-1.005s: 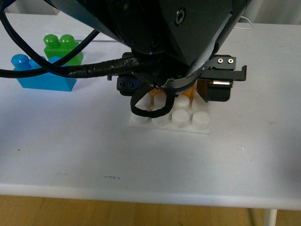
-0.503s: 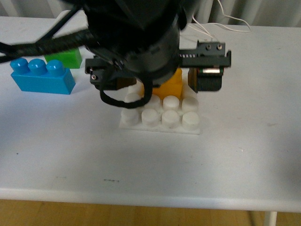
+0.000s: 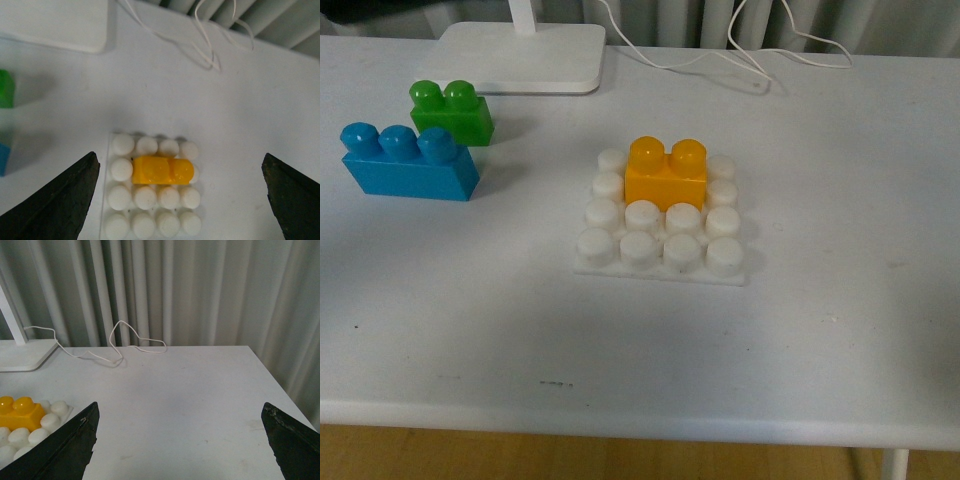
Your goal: Insert yellow block into base center
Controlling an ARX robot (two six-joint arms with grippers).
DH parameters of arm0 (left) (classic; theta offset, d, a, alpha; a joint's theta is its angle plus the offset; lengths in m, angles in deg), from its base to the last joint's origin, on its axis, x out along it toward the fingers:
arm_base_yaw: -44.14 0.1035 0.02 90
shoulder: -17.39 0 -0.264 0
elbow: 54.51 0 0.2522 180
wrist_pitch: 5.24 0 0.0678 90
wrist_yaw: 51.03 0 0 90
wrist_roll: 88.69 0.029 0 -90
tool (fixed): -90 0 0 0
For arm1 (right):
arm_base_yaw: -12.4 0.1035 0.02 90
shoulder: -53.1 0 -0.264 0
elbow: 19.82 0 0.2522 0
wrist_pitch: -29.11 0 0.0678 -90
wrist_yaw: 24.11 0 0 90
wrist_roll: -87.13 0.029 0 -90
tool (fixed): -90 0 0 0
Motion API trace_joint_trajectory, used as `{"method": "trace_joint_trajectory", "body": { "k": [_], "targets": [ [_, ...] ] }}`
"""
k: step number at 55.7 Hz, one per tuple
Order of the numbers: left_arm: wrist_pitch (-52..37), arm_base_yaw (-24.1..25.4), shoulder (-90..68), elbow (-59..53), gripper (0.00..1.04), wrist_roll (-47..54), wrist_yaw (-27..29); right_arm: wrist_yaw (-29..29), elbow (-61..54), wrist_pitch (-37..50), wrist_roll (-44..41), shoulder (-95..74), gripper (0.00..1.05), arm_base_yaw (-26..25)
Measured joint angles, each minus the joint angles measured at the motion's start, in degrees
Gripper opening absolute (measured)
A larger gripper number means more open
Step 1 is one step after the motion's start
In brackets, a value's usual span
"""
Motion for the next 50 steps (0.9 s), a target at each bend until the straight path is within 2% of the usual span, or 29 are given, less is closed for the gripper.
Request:
{"method": "trace_joint_trajectory", "body": {
  "k": [8,11,12,13,16,20,25,30,33,50],
  "targets": [
    [-3.2,4.3,14.0,-8.2,0.98,2.7,-0.4,0.0,0.0,0.0,0.0,0.0,0.95,0.0],
    [-16.7,4.7,19.1,-16.1,0.86,11.4,9.7,0.0,0.0,0.0,0.0,0.0,0.95,0.0],
    [-22.4,5.3,21.4,-20.0,0.8,16.6,12.0,0.0,0.0,0.0,0.0,0.0,0.95,0.0],
    [-24.4,5.7,22.4,-21.6,0.77,18.4,12.2,0.0,0.0,0.0,0.0,0.0,0.95,0.0],
    [-29.2,7.7,25.9,-26.6,0.67,23.7,11.8,-0.1,0.0,0.0,0.0,0.0,0.95,0.0],
    [-30.8,11.0,30.1,-32.4,0.49,27.8,9.2,0.0,0.0,0.0,0.0,0.0,0.95,0.0],
    [-30.9,13.3,32.7,-36.1,0.34,29.0,6.9,0.0,0.0,0.0,0.0,0.0,0.95,0.0],
    [-30.9,16.2,36.7,-40.0,0.13,29.9,3.8,0.0,0.0,0.0,0.0,0.0,0.95,0.0],
    [-30.9,17.2,38.3,-41.3,0.04,30.0,2.6,0.0,0.0,0.0,0.0,0.0,0.95,0.0],
    [-27.9,22.5,47.5,-47.5,0.04,30.6,-2.3,0.0,0.0,0.0,0.0,0.0,0.95,0.0]
  ]
}}
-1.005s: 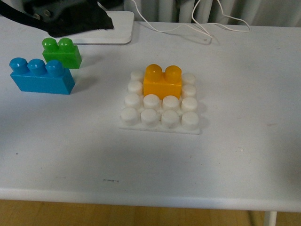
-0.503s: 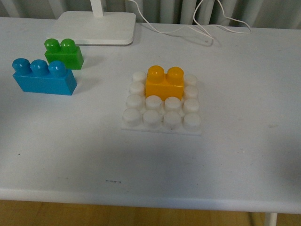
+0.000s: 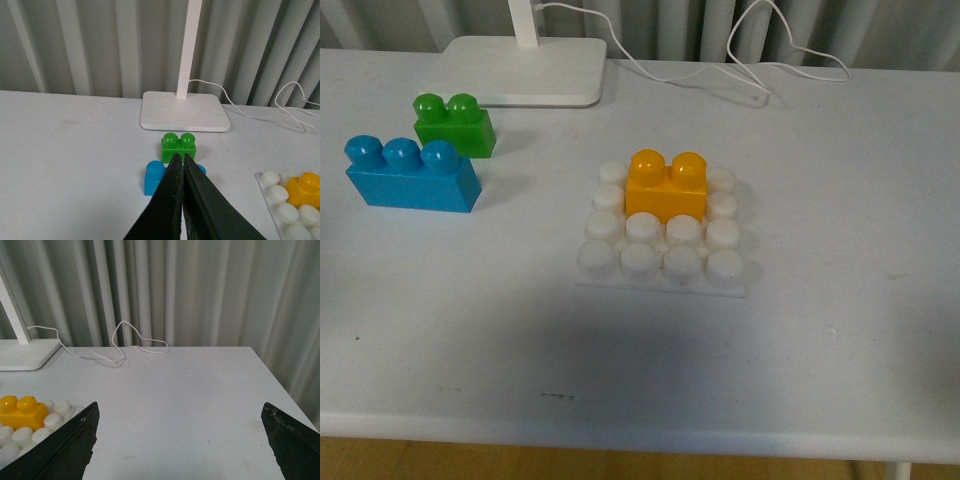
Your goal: Insert yellow block into base center
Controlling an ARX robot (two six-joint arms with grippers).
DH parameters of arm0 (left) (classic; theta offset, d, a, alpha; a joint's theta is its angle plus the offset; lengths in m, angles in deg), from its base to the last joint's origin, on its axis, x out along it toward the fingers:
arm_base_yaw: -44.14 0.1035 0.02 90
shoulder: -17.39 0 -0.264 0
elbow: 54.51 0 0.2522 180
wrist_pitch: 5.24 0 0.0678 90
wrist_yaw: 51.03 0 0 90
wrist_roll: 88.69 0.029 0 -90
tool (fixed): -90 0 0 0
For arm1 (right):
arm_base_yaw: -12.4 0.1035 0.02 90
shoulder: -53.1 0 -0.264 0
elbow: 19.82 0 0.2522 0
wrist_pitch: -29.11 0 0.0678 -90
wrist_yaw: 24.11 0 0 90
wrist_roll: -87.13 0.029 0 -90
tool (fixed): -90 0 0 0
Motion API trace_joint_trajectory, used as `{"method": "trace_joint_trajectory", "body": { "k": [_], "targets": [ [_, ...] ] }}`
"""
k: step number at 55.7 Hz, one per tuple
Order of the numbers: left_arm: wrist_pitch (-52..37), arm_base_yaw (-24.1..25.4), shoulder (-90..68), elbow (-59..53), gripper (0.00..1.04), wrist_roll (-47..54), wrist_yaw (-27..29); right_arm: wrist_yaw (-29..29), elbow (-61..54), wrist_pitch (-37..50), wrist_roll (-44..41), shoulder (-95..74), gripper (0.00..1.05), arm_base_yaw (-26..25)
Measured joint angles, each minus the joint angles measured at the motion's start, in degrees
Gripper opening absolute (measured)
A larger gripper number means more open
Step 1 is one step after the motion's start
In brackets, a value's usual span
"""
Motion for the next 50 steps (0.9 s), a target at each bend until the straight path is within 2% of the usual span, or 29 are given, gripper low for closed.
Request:
{"method": "trace_joint_trajectory", "body": {
  "k": [4,8,13,50],
  "targets": [
    [1.3,1.0,2.3,-1.0,0.04,0.0,-1.1,0.0,0.0,0.0,0.0,0.0,0.95,0.0],
    [2.7,4.6,4.4,-1.9,0.04,0.0,-5.5,0.0,0.0,0.0,0.0,0.0,0.95,0.0],
    [3.8,6.6,6.4,-2.5,0.04,0.0,-6.0,0.0,0.0,0.0,0.0,0.0,0.95,0.0],
    [14.2,6.8,21.0,-5.6,0.04,0.0,-6.6,0.0,0.0,0.0,0.0,0.0,0.95,0.0]
  ]
}}
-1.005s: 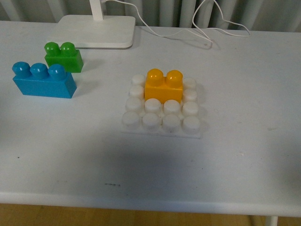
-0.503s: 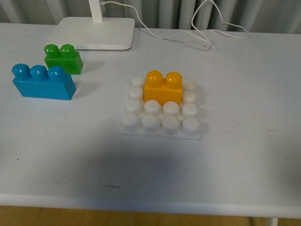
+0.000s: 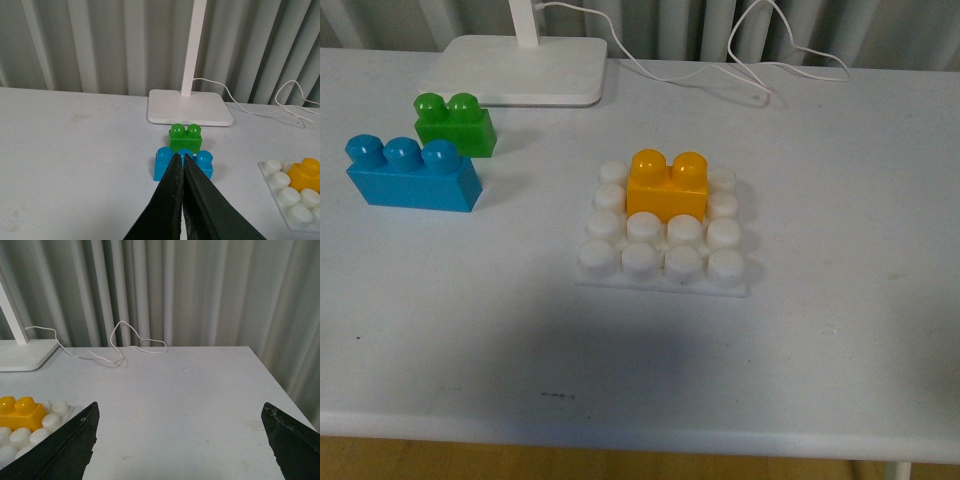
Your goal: Insert yellow block into base center
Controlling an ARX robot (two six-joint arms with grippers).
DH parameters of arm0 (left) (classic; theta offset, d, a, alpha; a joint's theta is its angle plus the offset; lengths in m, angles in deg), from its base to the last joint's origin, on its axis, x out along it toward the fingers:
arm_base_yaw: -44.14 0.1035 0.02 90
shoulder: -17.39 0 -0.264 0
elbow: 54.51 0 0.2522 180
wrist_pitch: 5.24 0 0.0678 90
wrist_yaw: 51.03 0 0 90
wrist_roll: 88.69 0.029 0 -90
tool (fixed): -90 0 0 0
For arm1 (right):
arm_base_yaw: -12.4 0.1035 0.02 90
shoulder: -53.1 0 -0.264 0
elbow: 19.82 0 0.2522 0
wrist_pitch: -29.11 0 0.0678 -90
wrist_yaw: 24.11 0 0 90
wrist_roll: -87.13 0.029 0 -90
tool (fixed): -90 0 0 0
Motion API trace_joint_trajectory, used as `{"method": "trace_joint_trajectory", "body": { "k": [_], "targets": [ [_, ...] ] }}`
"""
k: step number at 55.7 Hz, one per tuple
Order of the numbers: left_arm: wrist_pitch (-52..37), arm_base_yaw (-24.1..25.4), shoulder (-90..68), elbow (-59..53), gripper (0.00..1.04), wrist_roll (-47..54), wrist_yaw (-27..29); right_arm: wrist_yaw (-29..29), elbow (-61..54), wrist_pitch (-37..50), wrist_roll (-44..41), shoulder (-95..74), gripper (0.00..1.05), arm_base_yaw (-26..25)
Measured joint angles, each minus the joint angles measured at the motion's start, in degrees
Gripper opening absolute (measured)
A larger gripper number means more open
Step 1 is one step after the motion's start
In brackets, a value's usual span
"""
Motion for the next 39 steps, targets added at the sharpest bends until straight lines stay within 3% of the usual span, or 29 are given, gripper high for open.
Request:
{"method": "trace_joint_trajectory", "body": {
  "k": [18,23,39],
  "targets": [
    [5.3,0.0,5.3,0.0,0.04,0.0,0.0,0.0,0.0,0.0,0.0,0.0,0.95,0.0],
    [14.4,0.0,13.7,0.0,0.04,0.0,0.0,0.0,0.0,0.0,0.0,0.0,0.95,0.0],
    [14.7,0.0,14.3,0.0,0.04,0.0,0.0,0.0,0.0,0.0,0.0,0.0,0.95,0.0]
  ]
}}
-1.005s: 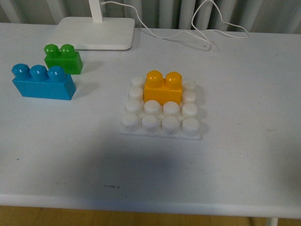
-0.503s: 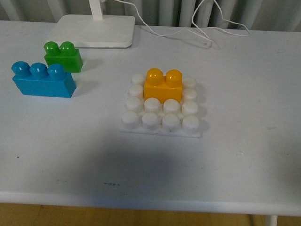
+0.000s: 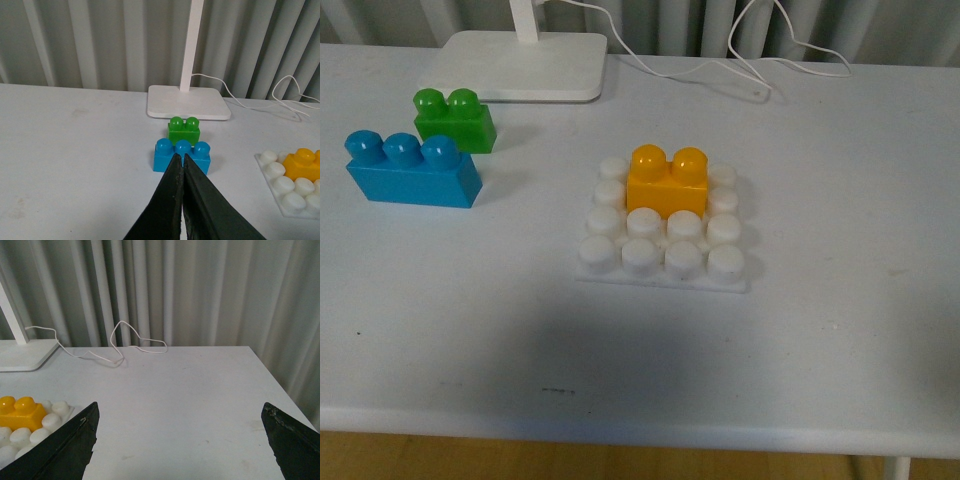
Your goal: Insert yellow block into base center
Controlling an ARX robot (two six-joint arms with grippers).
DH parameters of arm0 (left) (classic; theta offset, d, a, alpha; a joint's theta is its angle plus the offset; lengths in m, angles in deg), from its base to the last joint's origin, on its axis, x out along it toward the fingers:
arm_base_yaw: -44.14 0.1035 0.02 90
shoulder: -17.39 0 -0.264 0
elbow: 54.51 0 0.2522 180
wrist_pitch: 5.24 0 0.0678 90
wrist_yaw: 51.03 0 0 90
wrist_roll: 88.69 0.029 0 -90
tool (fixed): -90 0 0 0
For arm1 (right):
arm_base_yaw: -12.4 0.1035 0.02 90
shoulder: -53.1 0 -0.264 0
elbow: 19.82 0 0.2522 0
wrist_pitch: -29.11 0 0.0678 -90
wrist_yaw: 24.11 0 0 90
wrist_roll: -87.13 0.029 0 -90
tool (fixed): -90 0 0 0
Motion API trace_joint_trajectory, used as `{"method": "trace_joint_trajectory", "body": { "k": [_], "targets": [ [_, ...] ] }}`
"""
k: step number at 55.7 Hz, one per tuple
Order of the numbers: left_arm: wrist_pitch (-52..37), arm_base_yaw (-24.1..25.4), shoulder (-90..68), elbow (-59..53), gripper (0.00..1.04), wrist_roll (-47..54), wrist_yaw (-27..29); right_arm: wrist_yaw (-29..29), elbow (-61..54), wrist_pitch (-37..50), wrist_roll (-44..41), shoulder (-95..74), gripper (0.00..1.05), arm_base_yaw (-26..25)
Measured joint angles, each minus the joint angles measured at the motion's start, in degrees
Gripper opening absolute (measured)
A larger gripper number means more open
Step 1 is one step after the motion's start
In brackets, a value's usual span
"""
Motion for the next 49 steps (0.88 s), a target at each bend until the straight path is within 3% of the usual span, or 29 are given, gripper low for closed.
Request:
{"method": "trace_joint_trajectory", "body": {
  "k": [2,8,30,32,49],
  "targets": [
    [0.0,0.0,0.0,0.0,0.04,0.0,0.0,0.0,0.0,0.0,0.0,0.0,0.95,0.0],
    [0.0,0.0,0.0,0.0,0.29,0.0,0.0,0.0,0.0,0.0,0.0,0.0,0.95,0.0],
    [0.0,0.0,0.0,0.0,0.97,0.0,0.0,0.0,0.0,0.0,0.0,0.0,0.95,0.0],
    [0.0,0.0,0.0,0.0,1.0,0.1,0.0,0.0,0.0,0.0,0.0,0.0,0.95,0.0],
    [0.0,0.0,0.0,0.0,0.98,0.1,0.0,0.0,0.0,0.0,0.0,0.0,0.95,0.0]
  ]
}}
